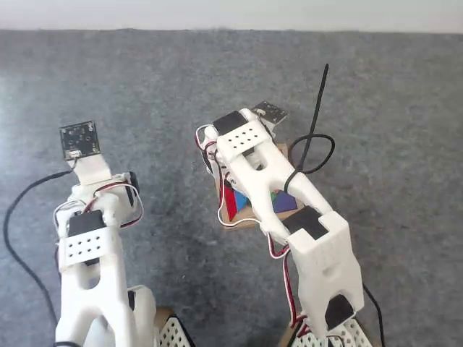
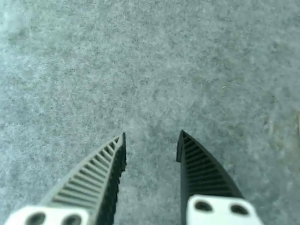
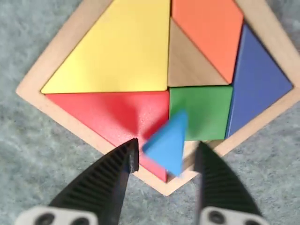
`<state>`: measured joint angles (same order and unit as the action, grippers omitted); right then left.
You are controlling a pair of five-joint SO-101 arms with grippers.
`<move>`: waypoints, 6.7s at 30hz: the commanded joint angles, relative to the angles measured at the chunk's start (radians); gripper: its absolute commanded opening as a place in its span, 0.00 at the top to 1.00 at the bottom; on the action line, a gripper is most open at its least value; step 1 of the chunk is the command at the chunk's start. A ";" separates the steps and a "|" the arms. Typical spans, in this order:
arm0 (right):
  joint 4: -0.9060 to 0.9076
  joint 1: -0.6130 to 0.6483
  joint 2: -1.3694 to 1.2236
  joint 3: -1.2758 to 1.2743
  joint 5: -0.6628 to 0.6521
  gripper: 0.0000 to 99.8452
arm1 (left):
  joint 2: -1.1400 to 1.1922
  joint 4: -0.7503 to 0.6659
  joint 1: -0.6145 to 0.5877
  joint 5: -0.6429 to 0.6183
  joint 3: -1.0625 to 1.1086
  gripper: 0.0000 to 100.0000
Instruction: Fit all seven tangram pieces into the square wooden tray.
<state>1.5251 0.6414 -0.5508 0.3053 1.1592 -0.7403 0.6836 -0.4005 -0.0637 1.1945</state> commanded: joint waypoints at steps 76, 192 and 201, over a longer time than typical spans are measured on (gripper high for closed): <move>-0.352 -1.233 2.287 -1.993 -1.653 0.69 | 0.545 -0.029 0.806 0.040 -0.363 0.79; -0.351 -1.234 2.287 -1.993 -1.653 0.69 | 0.692 0.069 0.816 0.152 -0.466 0.81; -0.351 -1.234 2.287 -1.993 -1.653 0.69 | 0.658 0.034 0.809 0.114 -0.467 0.81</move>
<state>1.1630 -0.5815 1.7154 -1.6724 -0.4764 -0.0330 0.7449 0.4127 0.0760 0.7342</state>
